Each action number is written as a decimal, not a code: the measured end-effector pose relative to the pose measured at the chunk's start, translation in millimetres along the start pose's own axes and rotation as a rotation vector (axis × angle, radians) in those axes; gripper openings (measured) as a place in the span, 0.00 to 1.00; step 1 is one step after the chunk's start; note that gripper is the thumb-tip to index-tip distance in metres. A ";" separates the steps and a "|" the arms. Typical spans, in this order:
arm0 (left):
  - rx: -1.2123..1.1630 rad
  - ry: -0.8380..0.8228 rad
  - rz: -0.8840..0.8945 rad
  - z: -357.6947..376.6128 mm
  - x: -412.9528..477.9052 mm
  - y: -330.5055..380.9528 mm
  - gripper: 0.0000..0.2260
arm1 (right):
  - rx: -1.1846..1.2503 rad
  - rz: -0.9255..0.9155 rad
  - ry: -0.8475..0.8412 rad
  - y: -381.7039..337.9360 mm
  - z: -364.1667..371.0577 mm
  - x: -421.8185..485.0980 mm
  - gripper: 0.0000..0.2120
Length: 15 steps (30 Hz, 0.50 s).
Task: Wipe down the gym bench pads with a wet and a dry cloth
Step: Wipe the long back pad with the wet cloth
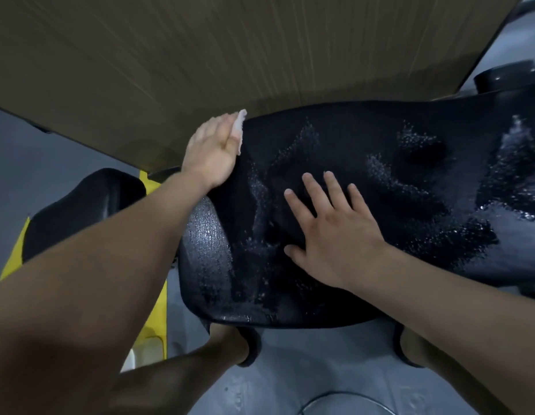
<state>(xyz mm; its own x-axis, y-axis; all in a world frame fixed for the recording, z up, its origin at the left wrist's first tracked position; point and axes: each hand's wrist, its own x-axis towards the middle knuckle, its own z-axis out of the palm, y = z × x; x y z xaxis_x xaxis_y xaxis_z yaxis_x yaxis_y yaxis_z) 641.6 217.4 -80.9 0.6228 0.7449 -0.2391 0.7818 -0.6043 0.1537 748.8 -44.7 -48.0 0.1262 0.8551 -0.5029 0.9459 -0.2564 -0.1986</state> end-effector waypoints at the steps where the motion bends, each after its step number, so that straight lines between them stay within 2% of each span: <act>1: 0.026 0.015 0.039 3.4 -14.1 1.0 0.24 | -0.002 0.008 -0.009 -1.3 -1.2 0.9 0.41; 5: 0.048 -0.021 0.112 13.5 -77.7 3.5 0.25 | 0.003 0.027 -0.036 -5.5 -6.1 0.6 0.41; 8: 0.036 -0.038 0.088 22.1 -105.9 3.6 0.25 | -0.003 0.026 -0.021 -3.7 -4.7 -2.4 0.41; 15: 0.039 -0.034 -0.088 10.0 -40.1 23.5 0.26 | -0.003 0.020 0.007 0.0 3.4 -9.1 0.40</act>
<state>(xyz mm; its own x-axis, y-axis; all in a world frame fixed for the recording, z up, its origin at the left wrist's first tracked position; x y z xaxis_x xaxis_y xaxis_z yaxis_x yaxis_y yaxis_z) 634.7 170.5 -77.2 0.5499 0.7860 -0.2824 0.8312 -0.5481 0.0931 746.6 -54.0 -46.3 0.1469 0.8528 -0.5011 0.9443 -0.2718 -0.1857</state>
